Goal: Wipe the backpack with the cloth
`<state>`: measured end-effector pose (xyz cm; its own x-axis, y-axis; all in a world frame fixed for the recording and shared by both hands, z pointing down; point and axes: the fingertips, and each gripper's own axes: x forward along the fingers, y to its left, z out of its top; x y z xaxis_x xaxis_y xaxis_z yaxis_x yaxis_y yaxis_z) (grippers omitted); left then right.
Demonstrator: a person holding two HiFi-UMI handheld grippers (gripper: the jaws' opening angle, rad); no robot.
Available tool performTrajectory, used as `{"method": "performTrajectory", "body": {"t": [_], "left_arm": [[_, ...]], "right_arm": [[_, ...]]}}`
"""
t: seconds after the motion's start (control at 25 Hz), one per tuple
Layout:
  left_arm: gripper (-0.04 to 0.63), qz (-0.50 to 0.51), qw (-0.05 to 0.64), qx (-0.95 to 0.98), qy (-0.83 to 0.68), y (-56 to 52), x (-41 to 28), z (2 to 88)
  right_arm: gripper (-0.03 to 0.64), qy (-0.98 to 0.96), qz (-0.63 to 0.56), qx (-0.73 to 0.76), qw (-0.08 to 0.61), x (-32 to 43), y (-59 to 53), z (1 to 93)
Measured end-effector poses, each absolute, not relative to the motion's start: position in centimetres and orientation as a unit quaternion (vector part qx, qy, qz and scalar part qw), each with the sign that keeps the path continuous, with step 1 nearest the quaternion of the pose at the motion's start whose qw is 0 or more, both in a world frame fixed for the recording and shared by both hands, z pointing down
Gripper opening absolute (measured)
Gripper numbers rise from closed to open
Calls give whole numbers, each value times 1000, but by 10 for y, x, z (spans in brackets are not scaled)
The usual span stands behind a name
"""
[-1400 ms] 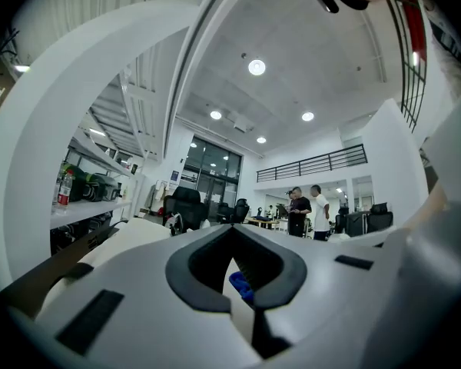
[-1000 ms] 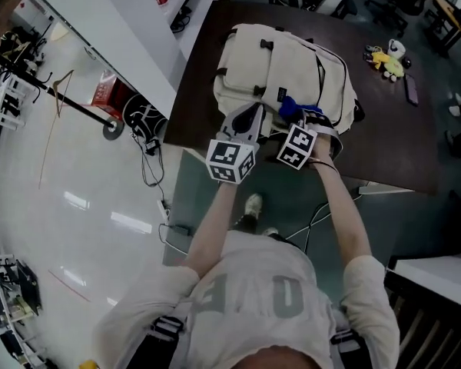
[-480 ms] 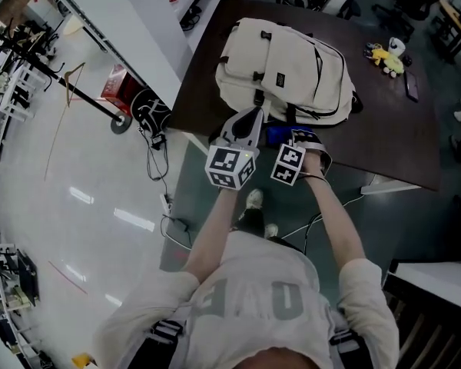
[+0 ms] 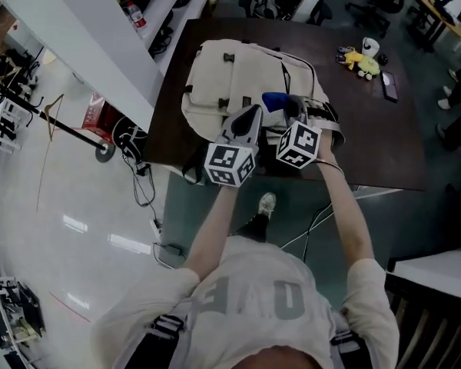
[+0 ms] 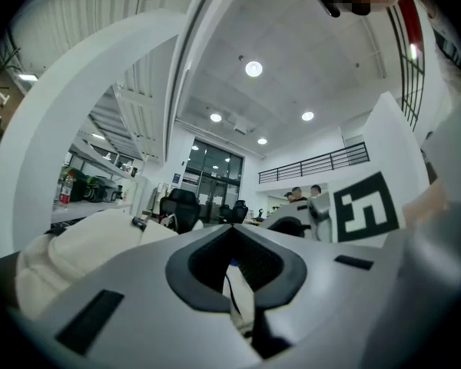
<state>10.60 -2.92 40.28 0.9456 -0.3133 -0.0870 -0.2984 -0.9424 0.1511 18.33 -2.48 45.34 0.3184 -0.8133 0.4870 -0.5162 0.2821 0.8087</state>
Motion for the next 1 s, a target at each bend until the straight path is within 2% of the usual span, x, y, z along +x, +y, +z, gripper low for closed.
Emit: {"method": "performTrajectory", "body": {"t": [0.2,0.4,0.52,0.68,1.0], "left_arm": [[5,-62,73,985,-145,-68,174,397],[5,-49,86,981,-164,-115,205,411],[5,-40,106,977,-178,-134,209,425],[5,-24,98,978,-181,-139,216,436],[5,-28,106,978,-178,-149,214,445]], "right_arm": [[41,-542,-119,605,570,285,-82,429],[41,-551,-66,594,582,353,-147,458],[41,-569,-47,561,599,359,-177,491],[41,-581,-50,515,628,349,-191,532],[41,-597,-76,488,632,335,-170,538]]}}
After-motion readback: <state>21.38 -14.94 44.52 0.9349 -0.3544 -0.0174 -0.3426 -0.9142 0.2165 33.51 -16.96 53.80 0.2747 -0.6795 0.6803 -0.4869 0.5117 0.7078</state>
